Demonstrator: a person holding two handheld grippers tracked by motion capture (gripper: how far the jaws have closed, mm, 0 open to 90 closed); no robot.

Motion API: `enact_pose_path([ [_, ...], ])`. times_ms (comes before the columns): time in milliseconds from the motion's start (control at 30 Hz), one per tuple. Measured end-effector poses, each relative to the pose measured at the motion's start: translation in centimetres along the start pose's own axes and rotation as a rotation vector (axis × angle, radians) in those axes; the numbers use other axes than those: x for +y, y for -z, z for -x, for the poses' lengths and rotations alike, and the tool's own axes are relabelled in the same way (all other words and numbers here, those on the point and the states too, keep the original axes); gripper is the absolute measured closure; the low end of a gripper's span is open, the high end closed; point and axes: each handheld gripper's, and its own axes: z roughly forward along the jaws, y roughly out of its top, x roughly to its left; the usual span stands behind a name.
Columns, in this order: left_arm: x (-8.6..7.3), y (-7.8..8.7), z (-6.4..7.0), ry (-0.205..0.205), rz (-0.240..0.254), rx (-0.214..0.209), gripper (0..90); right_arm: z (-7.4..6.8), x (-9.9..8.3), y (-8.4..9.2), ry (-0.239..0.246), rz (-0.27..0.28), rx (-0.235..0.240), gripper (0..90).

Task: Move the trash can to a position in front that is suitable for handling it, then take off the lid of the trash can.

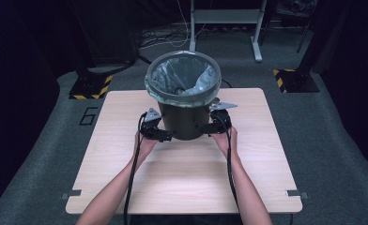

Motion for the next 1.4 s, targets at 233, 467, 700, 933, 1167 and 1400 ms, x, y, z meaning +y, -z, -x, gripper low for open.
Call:
enact_pose_path([
  [233,0.1,-0.3,-0.2,0.004,-0.001,0.001,1.9,0.4,0.2,-0.2,-0.01,-0.001,-0.003,5.8],
  [467,0.6,-0.4,-0.3,0.014,-0.003,0.0,1.8,0.6,0.5,-0.4,-0.019,-0.011,-0.011,6.1],
  [700,0.0,1.1,-1.0,0.014,-0.023,0.005,0.4,0.6,0.4,1.0,-0.004,-0.002,-0.023,7.6],
  [933,-0.2,2.6,-2.3,0.067,-0.014,0.0,0.1,1.3,0.8,3.1,0.004,0.012,-0.045,7.8],
  [1167,0.3,3.8,-3.2,0.063,-0.067,-0.007,0.0,2.1,1.9,5.4,-0.012,0.012,-0.062,8.1],
  [1400,1.8,5.0,-5.0,0.116,-0.136,-0.033,0.1,2.8,3.1,6.6,-0.018,-0.021,-0.066,8.0],
])
